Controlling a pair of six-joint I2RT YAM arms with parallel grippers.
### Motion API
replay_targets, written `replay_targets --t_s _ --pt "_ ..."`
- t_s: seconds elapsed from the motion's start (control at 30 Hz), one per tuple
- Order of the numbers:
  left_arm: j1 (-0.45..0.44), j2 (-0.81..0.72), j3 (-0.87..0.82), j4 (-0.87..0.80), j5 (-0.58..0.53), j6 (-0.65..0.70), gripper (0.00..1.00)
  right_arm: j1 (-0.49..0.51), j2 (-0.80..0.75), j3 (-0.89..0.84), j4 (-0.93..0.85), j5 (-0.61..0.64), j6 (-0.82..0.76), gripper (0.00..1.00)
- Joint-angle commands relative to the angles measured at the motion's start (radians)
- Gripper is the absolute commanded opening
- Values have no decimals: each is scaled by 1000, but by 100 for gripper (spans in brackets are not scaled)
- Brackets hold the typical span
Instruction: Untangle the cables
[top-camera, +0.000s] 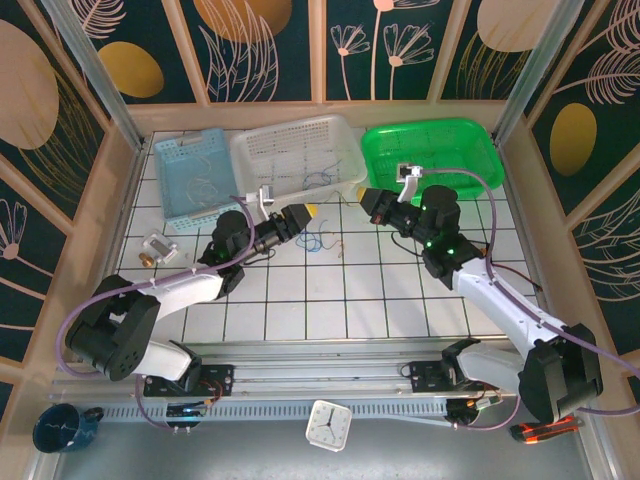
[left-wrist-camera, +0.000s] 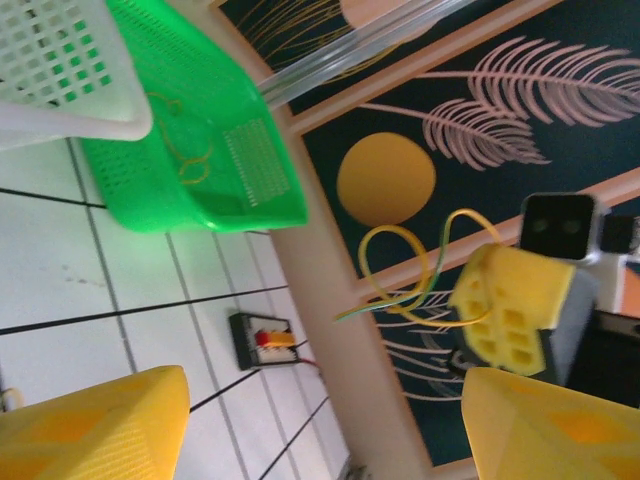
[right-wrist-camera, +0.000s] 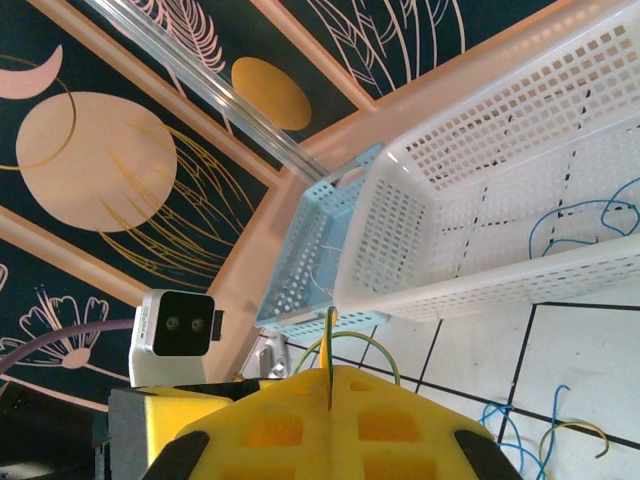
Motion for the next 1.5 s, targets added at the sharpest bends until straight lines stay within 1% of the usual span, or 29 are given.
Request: replay_targets --t_s 0.0,0.23,0.57,0.9,1.1,1.23,1.47 --pt "-10 -23 14 118 27 -80 72 -5 -1 -18 89 5 46 0" --pt "-16 7 45 144 27 -94 70 10 26 -18 130 -16 73 0" --pt "-21 40 70 168 26 -96 60 60 73 2 153 -19 77 0" --pt "-21 40 62 167 19 -87 41 67 76 5 152 -15 73 0" --pt "-21 34 59 169 15 -86 20 67 73 3 149 -13 71 0" --pt "-21 23 62 155 8 -74 0 66 65 -2 145 -6 67 0" --pt "-20 -34 87 55 -9 5 0 42 37 -38 130 10 66 0"
